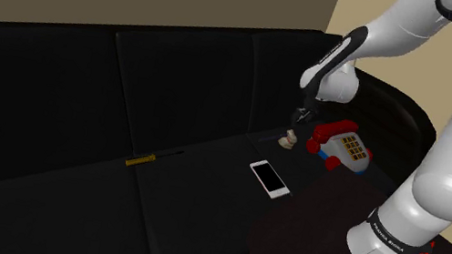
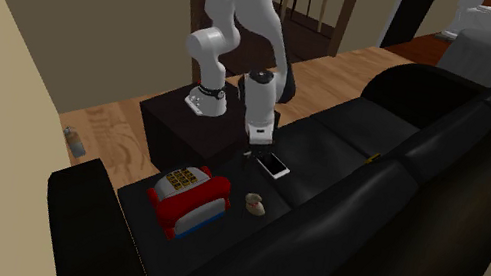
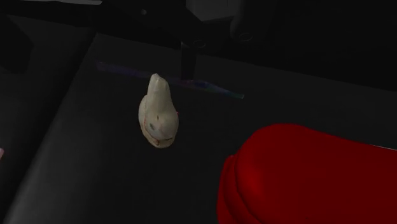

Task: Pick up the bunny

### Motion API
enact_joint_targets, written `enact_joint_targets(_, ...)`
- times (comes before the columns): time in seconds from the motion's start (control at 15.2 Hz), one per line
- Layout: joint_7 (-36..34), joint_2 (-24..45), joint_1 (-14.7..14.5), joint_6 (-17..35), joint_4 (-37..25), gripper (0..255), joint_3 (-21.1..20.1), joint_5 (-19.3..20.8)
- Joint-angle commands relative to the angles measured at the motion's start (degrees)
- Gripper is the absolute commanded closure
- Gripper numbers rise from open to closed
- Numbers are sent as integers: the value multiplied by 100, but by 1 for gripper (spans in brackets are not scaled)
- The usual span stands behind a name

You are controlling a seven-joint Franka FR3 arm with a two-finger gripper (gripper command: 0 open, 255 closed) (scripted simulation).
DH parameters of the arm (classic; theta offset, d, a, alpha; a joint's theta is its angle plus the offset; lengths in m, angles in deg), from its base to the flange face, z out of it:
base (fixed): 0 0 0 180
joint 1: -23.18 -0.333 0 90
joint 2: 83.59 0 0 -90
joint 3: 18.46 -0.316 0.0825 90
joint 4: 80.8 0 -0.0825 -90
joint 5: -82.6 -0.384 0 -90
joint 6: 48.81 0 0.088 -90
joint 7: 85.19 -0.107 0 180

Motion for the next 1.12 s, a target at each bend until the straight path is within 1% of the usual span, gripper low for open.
enact_joint_targets(0.0,617,511,266,195,-314,0,-332,-715)
enact_joint_targets(0.13,1133,1005,675,371,-662,0,-747,-1226)
enact_joint_targets(0.2,1345,1243,873,452,-844,0,-939,-1418)
enact_joint_targets(0.26,1470,1403,1008,507,-970,0,-1067,-1522)
enact_joint_targets(0.73,1910,1970,1495,921,-1187,0,-1644,-1963)
enact_joint_targets(0.86,1941,2018,1537,956,-1207,0,-1692,-1990)
enact_joint_targets(0.92,1940,2017,1537,948,-1213,255,-1684,-1984)
enact_joint_targets(1.06,1936,2024,1533,948,-1220,255,-1684,-1983)
